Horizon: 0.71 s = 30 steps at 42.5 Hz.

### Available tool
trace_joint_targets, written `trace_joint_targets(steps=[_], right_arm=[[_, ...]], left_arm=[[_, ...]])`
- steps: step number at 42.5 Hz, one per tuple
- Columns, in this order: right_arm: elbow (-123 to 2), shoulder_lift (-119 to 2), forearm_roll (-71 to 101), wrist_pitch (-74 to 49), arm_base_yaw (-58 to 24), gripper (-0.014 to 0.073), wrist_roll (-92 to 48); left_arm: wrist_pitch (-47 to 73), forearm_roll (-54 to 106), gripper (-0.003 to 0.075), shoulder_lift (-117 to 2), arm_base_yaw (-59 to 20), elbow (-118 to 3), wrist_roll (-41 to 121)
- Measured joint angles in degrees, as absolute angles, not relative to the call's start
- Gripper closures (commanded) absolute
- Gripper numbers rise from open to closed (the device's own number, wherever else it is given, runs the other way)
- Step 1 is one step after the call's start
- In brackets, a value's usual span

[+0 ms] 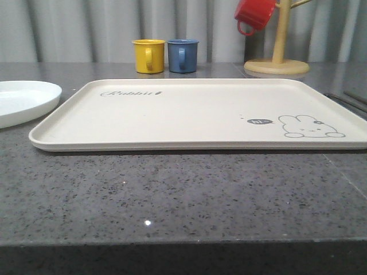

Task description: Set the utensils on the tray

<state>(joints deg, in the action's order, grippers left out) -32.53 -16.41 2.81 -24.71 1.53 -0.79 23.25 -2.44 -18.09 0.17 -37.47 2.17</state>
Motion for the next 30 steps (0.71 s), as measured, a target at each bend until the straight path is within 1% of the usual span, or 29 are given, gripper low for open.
trace_joint_targets(steps=[10,19,21,23,26,28,29,30], right_arm=[[-33.5,-27.8,2.8,-29.7,1.5,0.0661,-0.8],[-33.4,-34.7,2.8,-30.4,1.5,0.0659,-0.8],[-33.4,-35.9,2.8,-30.6,1.5,0.0641,-0.8],[-33.4,-37.2,2.8,-30.8,1.5,0.0596,-0.8],[-33.4,-38.4,2.8,-30.8,1.5,0.0465,-0.8],[-33.4,-39.2,2.8,-30.8,1.5,0.035,-0.8],[-33.4,-39.4,2.8,-30.8,1.5,0.0285,-0.8],[-33.4,-39.7,2.7,-30.8,1.5,0.024,-0.8]], left_arm=[[31.3,-2.5,0.0741,-27.9,0.2,-38.5,2.2],[31.8,-2.5,0.0741,-33.7,0.2,-38.5,2.2],[31.8,-2.5,0.074,-34.6,0.2,-38.5,2.2],[31.9,-2.5,0.0736,-35.7,0.2,-38.5,2.2],[31.9,-2.5,0.0689,-37.1,0.2,-38.5,2.2],[32.2,-2.5,0.0617,-38.1,0.2,-38.5,2.2],[32.2,-2.5,0.0567,-38.5,0.2,-38.5,2.2],[32.3,-2.5,0.0525,-39.1,0.2,-38.5,2.2]])
